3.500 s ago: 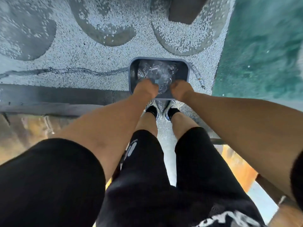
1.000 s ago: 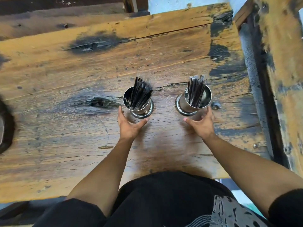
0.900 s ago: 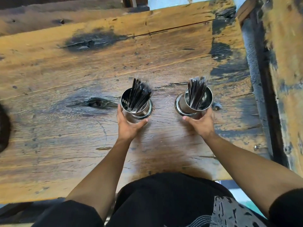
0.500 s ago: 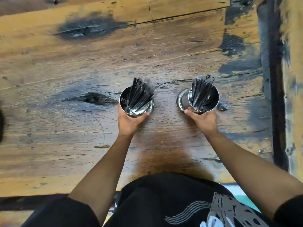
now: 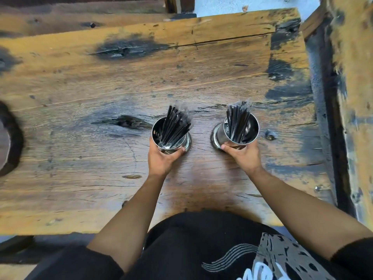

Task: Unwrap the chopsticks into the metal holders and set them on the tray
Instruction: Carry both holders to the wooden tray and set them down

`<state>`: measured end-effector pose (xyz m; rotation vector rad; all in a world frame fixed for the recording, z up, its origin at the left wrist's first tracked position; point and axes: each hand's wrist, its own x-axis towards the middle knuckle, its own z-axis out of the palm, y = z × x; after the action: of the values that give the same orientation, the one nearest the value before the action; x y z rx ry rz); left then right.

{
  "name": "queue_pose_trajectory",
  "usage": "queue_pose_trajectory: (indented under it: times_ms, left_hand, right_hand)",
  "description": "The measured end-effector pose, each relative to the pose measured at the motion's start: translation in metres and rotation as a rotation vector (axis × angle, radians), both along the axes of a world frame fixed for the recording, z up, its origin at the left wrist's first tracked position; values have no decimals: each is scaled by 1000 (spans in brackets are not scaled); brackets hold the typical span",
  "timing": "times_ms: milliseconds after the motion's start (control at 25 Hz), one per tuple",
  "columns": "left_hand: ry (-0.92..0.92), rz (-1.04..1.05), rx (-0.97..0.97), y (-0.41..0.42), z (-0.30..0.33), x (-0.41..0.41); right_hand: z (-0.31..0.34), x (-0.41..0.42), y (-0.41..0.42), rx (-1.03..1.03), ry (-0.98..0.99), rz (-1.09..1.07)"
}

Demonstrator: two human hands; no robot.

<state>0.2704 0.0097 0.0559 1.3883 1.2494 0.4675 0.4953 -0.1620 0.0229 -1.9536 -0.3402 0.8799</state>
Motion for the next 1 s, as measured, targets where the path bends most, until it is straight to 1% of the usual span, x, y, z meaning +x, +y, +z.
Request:
queue_pose_trajectory:
  times_ms: [160, 440, 720, 840, 1000]
  left_hand:
    - [-21, 58, 22, -39, 16, -31]
    - [52, 160, 74, -117, 24, -91]
    - [140, 427, 118, -181, 38, -161]
    - [169, 486, 126, -188, 36, -197]
    - [146, 568, 116, -183, 36, -243]
  right_hand:
    - [-11, -28, -31, -43, 49, 60]
    - [-8, -85, -78, -108, 4, 219]
    - [30, -142, -83, -63, -72, 465]
    - [39, -168, -77, -38, -55, 539]
    - [44, -213, -57, -37, -59, 616]
